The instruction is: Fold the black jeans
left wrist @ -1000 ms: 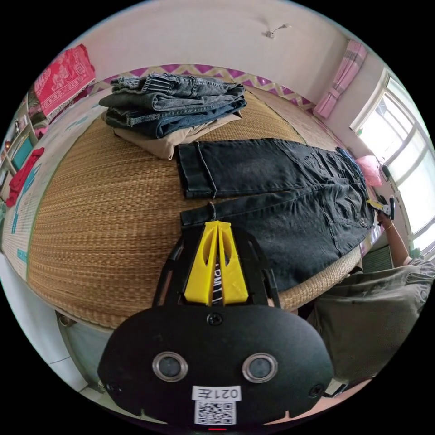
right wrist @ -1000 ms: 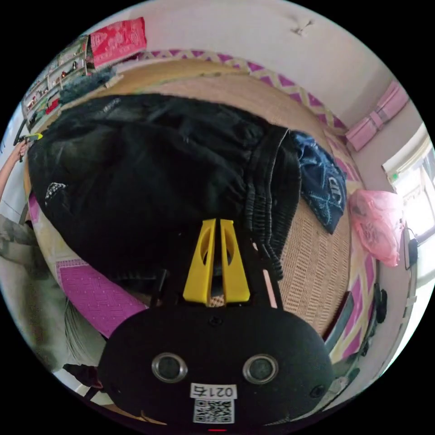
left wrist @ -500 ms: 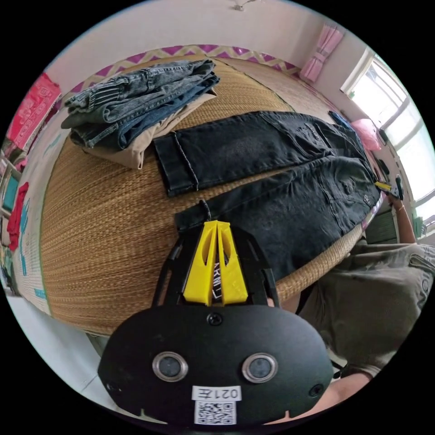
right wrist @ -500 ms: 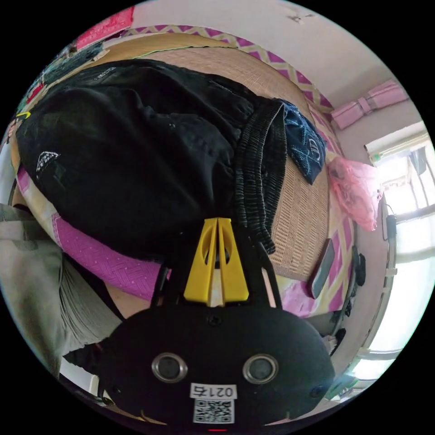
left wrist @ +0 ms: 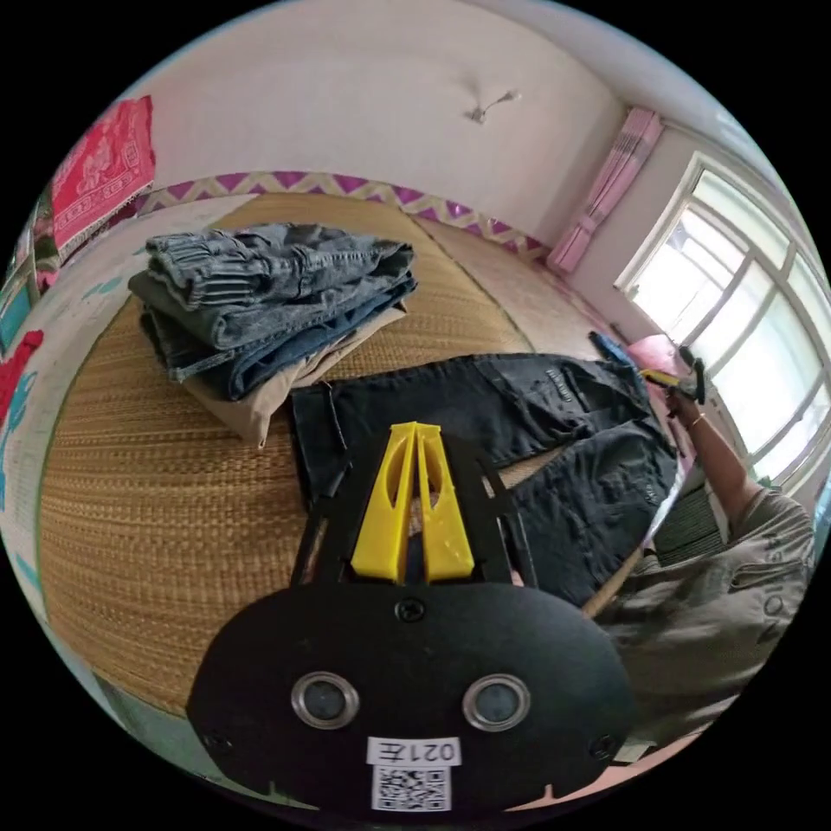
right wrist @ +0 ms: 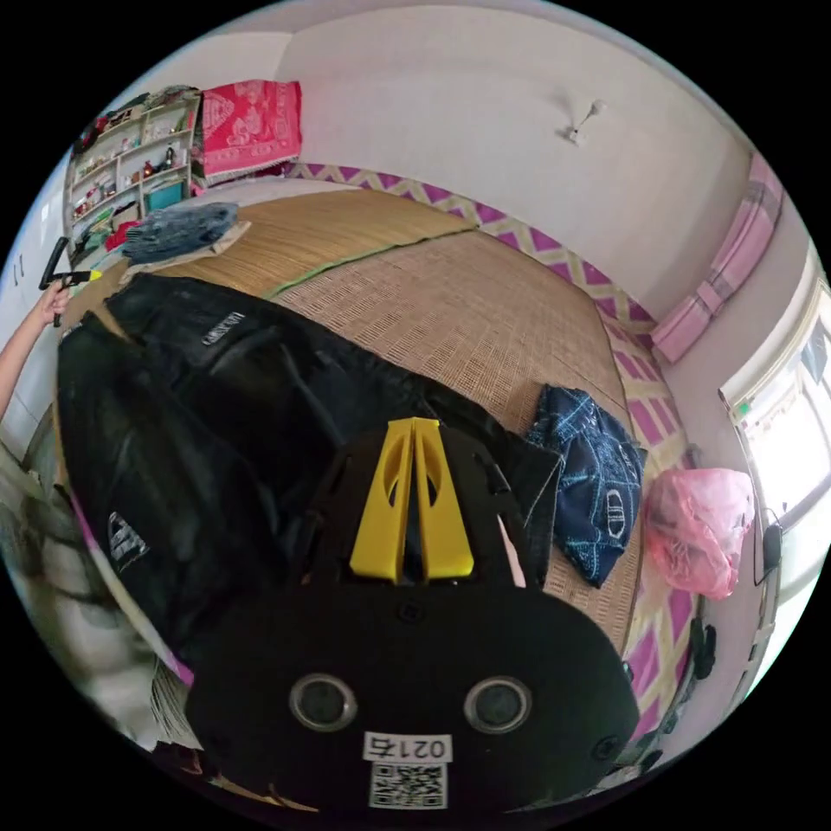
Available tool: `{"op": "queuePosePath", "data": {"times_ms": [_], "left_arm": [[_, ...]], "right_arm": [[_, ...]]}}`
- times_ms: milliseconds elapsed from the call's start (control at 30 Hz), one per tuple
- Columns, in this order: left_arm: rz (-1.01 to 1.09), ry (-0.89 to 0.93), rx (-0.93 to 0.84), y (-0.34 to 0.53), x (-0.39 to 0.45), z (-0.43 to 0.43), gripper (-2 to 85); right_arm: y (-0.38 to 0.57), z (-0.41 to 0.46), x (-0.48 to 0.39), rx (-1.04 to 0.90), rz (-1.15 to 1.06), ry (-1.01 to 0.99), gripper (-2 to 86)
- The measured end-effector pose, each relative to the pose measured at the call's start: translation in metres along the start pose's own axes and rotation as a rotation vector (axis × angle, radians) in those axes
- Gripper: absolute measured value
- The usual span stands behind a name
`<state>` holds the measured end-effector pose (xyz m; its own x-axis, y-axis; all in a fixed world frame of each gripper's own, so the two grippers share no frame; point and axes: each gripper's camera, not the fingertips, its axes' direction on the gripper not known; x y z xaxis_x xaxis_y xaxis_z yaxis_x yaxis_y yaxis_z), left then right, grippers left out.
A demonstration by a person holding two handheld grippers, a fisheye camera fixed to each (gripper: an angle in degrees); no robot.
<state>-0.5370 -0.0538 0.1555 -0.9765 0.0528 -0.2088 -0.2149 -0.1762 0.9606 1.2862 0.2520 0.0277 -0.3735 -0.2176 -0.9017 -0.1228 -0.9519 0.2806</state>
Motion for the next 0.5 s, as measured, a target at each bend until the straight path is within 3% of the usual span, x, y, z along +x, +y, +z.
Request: {"op": "queuePosePath", "data": {"times_ms": [133,200,267,400,500], "left_arm": [[-0.028,-0.064,-0.189,-0.015,-0.020,0.093,-0.9],[-0.125,-0.080,-0.123,-0.016,-0.043,0.089,-0.9],[-0.208,0.023,-0.111,-0.021,-0.070,0.093,-0.9],[-0.211,0.056,-0.105,-0.034,-0.084,0.100,-0.9],[-0.175,0.025,-0.099,-0.049,-0.083,0.108,-0.9]], "right_arm": [[-0.036,0.070,0.009,-0.111,0.054,0.054,-1.0],[-0.039,0.093,0.015,-0.146,0.082,0.066,-1.0],[-0.037,0.118,0.025,-0.189,0.124,0.138,-1.0],[-0.023,0.159,0.041,-0.312,0.165,0.152,-1.0],[-0.018,0.167,0.037,-0.248,0.121,0.175,-1.0]]}}
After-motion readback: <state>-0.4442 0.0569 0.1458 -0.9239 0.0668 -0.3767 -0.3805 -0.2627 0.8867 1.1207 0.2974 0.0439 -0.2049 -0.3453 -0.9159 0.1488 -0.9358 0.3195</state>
